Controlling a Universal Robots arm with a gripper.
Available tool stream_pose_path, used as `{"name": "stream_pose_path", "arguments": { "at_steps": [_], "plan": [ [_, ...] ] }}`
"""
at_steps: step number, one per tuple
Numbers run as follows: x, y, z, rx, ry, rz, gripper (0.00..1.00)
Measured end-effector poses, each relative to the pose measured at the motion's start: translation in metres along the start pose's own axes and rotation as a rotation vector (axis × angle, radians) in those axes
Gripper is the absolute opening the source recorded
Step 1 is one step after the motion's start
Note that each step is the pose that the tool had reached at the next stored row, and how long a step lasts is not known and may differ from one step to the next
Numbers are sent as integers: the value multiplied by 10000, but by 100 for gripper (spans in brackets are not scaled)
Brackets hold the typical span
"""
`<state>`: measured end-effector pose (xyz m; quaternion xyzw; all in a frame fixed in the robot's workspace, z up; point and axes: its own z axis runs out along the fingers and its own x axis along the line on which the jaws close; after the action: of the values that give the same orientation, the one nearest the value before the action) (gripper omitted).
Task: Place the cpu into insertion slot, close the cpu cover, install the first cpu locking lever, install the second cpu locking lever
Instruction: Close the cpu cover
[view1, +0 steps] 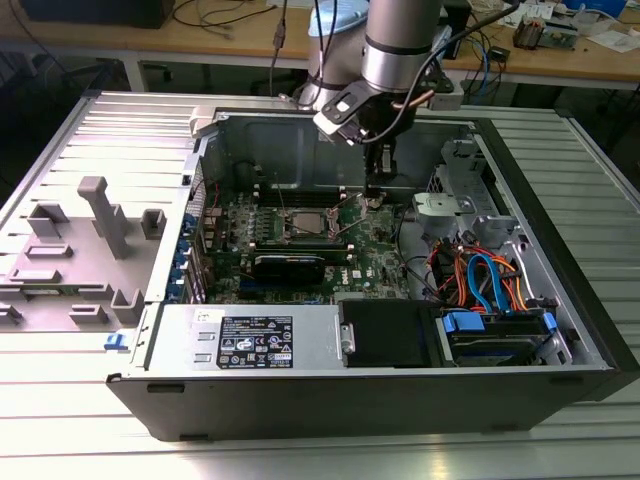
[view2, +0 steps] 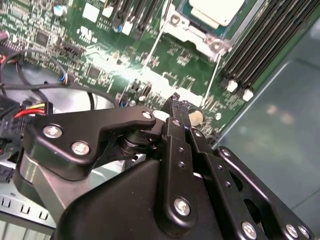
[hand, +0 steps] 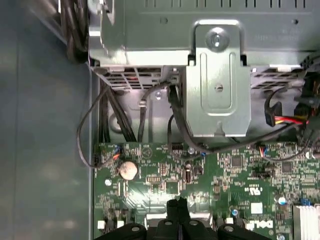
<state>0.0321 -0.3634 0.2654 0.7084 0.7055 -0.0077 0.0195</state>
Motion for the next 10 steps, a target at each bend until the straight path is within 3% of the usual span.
{"name": "stream_pose_path", "arguments": {
  "at_steps": [5, 10],
  "plan": [
    [3, 100, 3, 6, 1, 0, 11],
    [4, 111, 68, 20, 2, -26, 11]
  ]
}}
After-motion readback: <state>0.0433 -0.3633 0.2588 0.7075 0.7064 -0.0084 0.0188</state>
